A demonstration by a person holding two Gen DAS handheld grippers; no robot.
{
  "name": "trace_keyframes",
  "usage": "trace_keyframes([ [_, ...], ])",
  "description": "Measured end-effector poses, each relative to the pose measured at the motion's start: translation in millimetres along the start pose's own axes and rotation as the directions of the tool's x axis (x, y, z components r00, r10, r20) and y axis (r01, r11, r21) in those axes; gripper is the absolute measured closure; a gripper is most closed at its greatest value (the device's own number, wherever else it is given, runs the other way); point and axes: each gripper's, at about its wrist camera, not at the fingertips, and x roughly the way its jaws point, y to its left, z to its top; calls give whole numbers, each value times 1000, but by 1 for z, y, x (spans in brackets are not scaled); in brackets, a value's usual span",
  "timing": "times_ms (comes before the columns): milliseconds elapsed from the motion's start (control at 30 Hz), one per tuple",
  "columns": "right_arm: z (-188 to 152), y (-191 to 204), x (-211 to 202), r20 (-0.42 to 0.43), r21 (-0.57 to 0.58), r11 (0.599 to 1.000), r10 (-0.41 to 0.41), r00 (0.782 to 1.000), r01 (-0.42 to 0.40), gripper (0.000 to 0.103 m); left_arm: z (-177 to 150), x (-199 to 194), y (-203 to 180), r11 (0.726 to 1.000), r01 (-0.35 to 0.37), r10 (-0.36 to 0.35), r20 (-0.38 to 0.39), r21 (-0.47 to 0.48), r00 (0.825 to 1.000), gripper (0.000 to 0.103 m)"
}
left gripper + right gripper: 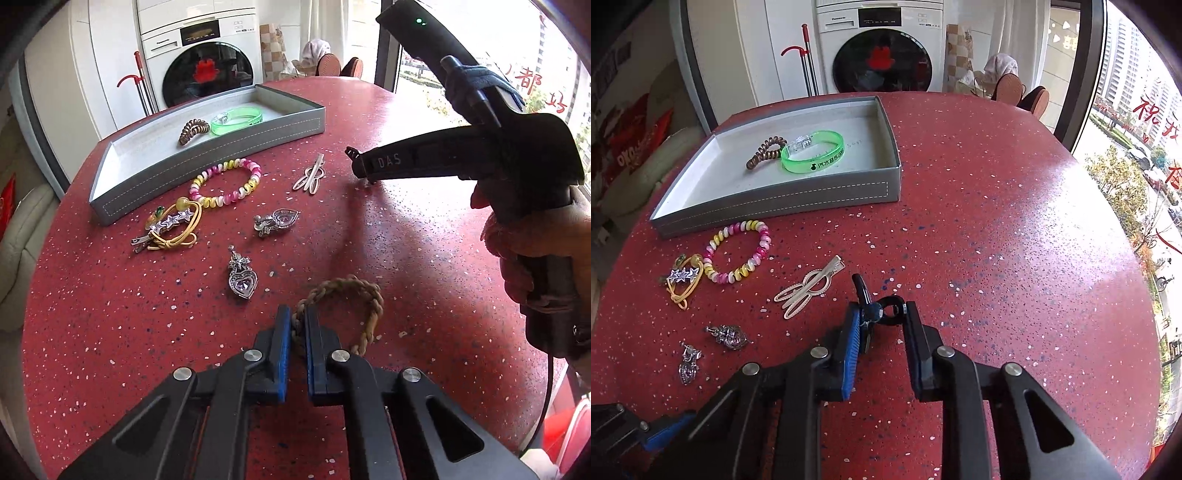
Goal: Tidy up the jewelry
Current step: 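Grasp the black claw clip with the right tool while the left tool grasps the braided bracelet, then lower both items into the tray and open both tools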
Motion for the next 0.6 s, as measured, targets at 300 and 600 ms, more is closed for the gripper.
trace_keyframes([
  [300,-7,-2,-25,24,27,998,52,998,-53,78,2,-7,20,992,91,-91,6,-87,996,79],
  [600,-7,7,-49,57,22,996,90,994,-92,78,12,-30,39,985,120,-113,64,-122,992,79],
])
